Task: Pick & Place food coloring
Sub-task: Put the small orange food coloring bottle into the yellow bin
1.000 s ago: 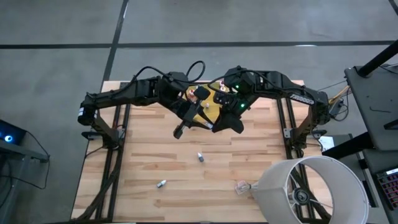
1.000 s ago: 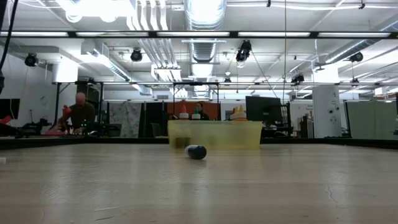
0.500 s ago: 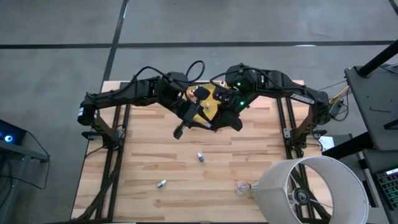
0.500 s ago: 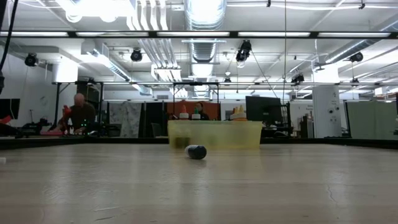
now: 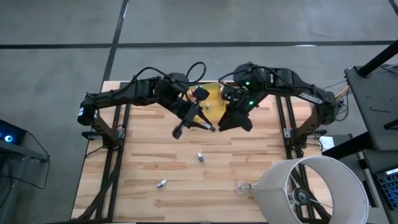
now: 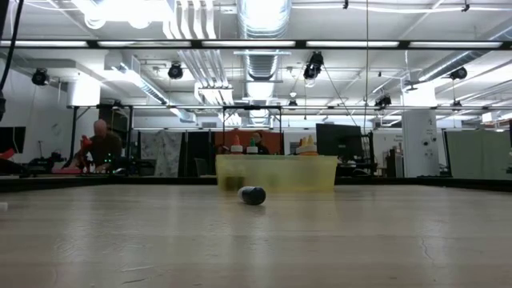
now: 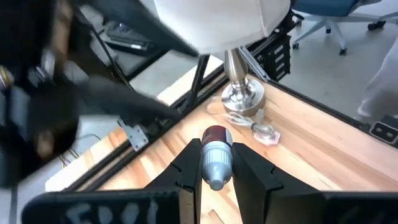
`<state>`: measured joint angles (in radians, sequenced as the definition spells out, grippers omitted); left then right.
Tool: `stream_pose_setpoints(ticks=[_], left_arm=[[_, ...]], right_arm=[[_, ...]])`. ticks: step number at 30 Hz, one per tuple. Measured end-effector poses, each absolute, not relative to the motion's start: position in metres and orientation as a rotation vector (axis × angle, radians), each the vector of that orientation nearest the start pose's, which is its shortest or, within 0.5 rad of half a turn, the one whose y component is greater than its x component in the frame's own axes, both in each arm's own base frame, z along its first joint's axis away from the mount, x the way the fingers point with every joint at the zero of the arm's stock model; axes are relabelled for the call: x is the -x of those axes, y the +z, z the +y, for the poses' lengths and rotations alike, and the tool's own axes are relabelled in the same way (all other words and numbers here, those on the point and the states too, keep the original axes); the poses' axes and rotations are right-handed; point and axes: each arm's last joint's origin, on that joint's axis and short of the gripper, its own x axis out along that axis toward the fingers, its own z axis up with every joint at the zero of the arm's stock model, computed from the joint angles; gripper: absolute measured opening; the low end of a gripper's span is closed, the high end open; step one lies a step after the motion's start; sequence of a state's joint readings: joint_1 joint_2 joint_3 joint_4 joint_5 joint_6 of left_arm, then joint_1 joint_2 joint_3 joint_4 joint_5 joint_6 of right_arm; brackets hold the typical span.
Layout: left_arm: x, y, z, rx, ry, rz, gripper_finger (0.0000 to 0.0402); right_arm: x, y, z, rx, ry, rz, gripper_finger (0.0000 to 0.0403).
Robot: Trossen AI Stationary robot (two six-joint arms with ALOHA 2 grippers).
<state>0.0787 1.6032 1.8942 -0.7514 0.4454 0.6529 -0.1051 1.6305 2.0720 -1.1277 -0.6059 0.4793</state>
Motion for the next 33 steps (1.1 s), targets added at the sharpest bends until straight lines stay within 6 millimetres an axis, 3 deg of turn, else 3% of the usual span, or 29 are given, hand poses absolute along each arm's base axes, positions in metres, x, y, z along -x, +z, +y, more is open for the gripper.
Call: stream_pose_setpoints(ticks=[7,14,20,33], left_arm=[[-0.328,0.450,0.024,-0.462,-0.454,0.362,0.0044],[-0.329,0.447,0.056,-0.339,-0.332,0.414,0.0044],[-0.334,0.434,0.089,-0.186,-0.216,0.482,0.0044],[-0.354,0.395,0.135,-0.047,-0.010,0.645,0.0044]], right_arm=[[-0.285,0.480,-0.016,-0.627,0.261,0.706,0.0156],[-0.272,0.481,-0.018,-0.537,0.148,0.714,0.0145],[-0.270,0.477,-0.019,-0.491,0.131,0.749,0.0139],[-0.264,0.476,-0.024,-0.451,0.117,0.782,0.0140]])
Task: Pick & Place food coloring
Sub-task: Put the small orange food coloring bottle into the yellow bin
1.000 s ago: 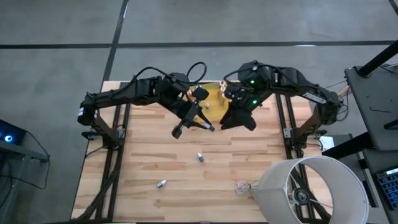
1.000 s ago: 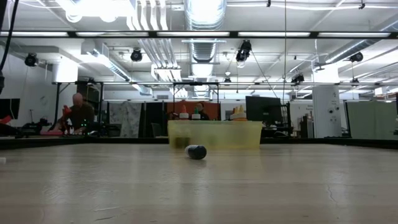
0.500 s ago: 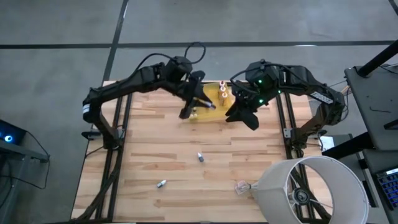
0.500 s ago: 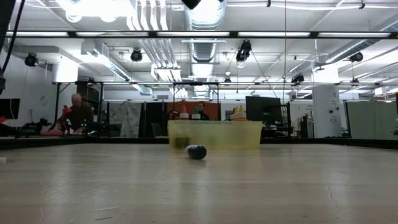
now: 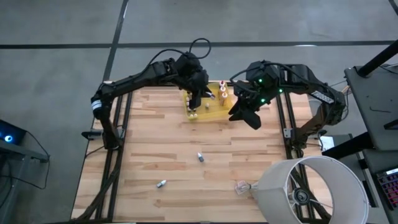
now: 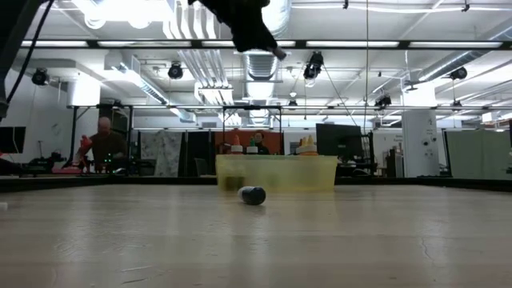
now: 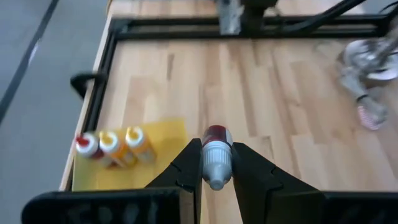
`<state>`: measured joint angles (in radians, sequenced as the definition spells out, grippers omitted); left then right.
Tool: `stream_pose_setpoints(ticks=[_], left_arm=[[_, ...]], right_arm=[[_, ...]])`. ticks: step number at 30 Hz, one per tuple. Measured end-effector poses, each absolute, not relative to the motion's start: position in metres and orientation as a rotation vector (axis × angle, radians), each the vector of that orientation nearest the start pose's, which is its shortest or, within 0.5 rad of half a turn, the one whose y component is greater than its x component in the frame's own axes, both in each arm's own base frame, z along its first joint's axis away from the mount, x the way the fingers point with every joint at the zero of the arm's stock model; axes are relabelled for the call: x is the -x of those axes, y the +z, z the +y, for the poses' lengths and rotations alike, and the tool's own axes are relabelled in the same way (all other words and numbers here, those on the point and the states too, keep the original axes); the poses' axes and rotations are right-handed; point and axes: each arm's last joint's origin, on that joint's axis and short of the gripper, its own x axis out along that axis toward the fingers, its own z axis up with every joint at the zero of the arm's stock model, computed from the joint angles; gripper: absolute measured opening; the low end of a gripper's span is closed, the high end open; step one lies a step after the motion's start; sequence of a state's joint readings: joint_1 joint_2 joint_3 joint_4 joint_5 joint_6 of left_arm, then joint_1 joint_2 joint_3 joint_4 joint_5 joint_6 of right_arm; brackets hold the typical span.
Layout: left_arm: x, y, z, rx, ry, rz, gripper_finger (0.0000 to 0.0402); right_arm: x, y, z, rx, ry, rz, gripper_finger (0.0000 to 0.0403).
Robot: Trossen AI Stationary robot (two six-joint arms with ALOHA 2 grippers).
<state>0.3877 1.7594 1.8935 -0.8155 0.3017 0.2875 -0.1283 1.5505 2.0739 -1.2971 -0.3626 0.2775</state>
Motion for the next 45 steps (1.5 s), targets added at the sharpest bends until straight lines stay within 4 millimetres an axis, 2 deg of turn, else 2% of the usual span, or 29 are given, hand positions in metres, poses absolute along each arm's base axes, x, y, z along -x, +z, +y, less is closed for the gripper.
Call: stream_pose_setpoints(ticks=[15,26,31,35,39,45], left_arm=[[-0.370,0.355,0.160,-0.030,0.162,0.875,0.0044],[-0.383,0.312,0.176,-0.027,0.234,1.045,0.0044],[-0.390,0.295,0.181,-0.064,0.216,1.101,0.0044],[-0.392,0.287,0.182,-0.126,0.175,1.132,0.0044],[-0.392,0.283,0.185,-0.140,0.220,1.165,0.0044],[-0.391,0.284,0.186,-0.014,0.336,1.159,0.0044]], right_arm=[[-0.232,0.491,-0.048,-0.473,0.018,0.696,0.0130],[-0.229,0.487,-0.054,-0.477,-0.006,0.735,0.0129],[-0.229,0.486,-0.053,-0.481,-0.007,0.744,0.0130],[-0.228,0.486,-0.053,-0.483,-0.009,0.753,0.0129],[-0.227,0.483,-0.053,-0.490,-0.011,0.777,0.0124],[-0.227,0.480,-0.053,-0.495,-0.014,0.797,0.0124]])
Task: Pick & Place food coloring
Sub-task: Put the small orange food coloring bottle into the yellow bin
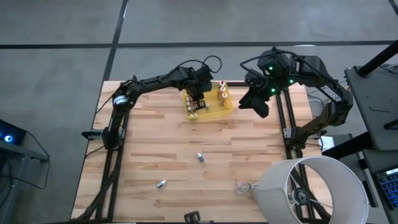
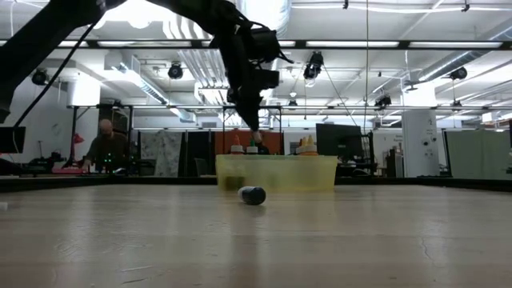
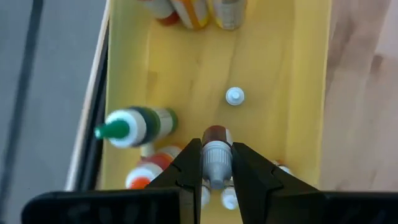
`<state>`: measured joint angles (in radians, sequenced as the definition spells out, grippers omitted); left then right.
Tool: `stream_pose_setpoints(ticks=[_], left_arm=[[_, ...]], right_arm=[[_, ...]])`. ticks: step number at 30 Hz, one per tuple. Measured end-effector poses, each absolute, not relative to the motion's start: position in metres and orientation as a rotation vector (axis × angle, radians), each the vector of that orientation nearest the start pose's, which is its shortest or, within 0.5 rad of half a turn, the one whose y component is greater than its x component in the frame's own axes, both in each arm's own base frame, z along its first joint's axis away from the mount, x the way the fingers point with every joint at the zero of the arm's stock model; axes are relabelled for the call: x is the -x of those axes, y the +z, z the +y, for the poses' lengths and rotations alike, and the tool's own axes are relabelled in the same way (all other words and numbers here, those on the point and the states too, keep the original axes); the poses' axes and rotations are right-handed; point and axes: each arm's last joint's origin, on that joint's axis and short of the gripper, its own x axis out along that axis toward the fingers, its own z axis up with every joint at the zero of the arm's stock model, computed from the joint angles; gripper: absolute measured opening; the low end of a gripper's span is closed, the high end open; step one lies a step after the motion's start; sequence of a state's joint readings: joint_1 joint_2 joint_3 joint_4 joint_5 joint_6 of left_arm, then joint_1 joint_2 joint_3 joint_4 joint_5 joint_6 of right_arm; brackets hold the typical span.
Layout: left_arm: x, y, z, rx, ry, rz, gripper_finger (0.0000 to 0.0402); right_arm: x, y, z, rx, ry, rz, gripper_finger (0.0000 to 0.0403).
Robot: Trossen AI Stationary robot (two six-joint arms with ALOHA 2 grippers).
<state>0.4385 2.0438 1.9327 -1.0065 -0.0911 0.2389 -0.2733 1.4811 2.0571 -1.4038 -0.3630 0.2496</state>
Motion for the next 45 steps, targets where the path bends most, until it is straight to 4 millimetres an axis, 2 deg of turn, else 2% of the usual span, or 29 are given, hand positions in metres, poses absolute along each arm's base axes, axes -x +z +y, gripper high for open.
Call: stream_pose_setpoints(ticks=[10,17,24,26,32,40,45], left_arm=[[-0.383,0.298,0.183,0.406,0.603,1.124,0.0044],[-0.379,0.296,0.187,0.646,0.736,1.069,0.0044],[-0.381,0.296,0.184,0.661,0.713,1.066,0.0044],[-0.382,0.296,0.183,0.626,0.667,1.082,0.0044],[-0.384,0.296,0.179,0.404,0.388,1.145,0.0044],[-0.385,0.296,0.176,-0.173,-0.133,1.149,0.0044],[-0.386,0.297,0.177,-0.441,-0.300,1.111,0.0044]], right_arm=[[-0.228,0.479,-0.053,-0.477,-0.006,0.802,0.0114],[-0.228,0.479,-0.053,-0.476,-0.006,0.802,0.0104],[-0.226,0.478,-0.053,-0.429,0.015,0.818,0.0095],[-0.225,0.478,-0.052,-0.407,0.026,0.829,0.0092],[-0.224,0.477,-0.052,-0.377,0.039,0.831,0.0092],[-0.224,0.477,-0.052,-0.393,0.032,0.833,0.0088],[-0.224,0.477,-0.052,-0.464,0.001,0.836,0.0081]])
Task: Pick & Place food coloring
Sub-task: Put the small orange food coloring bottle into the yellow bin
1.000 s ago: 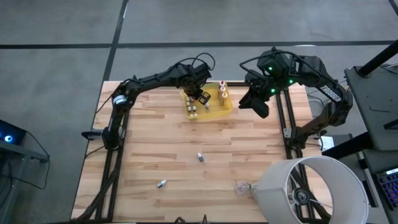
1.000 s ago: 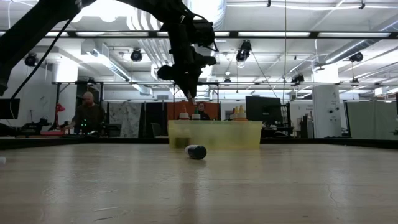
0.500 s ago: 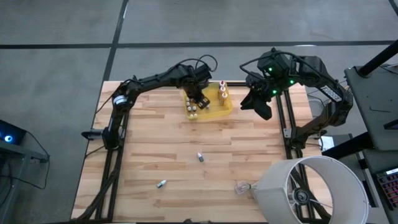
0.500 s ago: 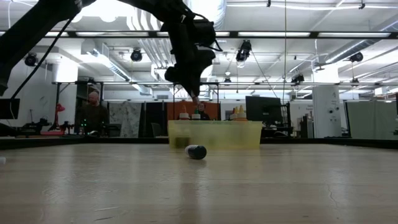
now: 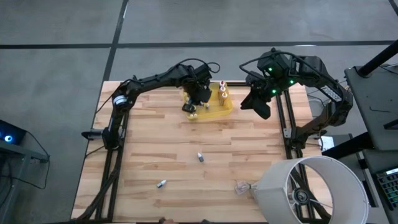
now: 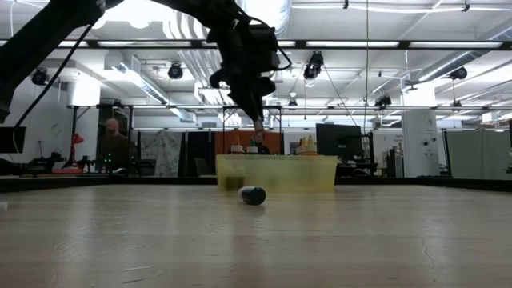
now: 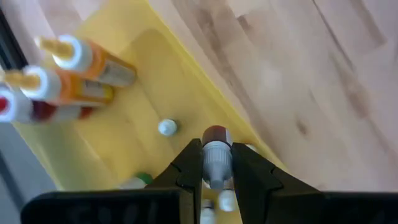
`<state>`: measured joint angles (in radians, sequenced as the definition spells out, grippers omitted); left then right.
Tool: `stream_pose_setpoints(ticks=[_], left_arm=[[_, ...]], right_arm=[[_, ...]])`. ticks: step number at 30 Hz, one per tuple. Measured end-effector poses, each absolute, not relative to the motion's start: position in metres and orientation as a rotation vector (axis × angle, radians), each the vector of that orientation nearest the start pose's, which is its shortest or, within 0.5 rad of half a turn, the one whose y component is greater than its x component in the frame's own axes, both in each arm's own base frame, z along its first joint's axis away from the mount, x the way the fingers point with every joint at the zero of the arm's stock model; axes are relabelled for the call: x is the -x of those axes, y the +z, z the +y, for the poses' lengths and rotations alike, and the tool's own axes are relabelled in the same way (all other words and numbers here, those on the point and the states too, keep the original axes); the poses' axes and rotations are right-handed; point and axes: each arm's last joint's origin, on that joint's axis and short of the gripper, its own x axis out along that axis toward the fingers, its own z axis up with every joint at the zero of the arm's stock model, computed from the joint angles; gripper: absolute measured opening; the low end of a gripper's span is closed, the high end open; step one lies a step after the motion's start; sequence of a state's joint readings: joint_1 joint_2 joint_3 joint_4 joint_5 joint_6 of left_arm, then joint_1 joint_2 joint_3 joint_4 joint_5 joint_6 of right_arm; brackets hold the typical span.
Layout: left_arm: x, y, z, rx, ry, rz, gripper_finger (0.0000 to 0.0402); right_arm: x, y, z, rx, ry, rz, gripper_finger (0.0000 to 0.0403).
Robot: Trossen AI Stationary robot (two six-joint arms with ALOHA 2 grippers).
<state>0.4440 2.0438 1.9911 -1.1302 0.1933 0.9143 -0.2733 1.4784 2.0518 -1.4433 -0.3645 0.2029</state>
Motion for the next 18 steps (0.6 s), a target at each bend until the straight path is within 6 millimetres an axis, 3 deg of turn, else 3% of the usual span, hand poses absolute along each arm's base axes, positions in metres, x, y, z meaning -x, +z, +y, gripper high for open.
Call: stream_pose_setpoints(ticks=[11,18], left_arm=[[-0.387,0.297,0.181,-0.687,-0.411,1.060,0.0043],[-0.387,0.283,0.180,-0.791,-0.518,1.067,0.0041]], right_arm=[[-0.224,0.477,-0.052,-0.574,-0.048,0.838,0.0080],[-0.225,0.477,-0.052,-0.592,-0.056,0.837,0.0081]])
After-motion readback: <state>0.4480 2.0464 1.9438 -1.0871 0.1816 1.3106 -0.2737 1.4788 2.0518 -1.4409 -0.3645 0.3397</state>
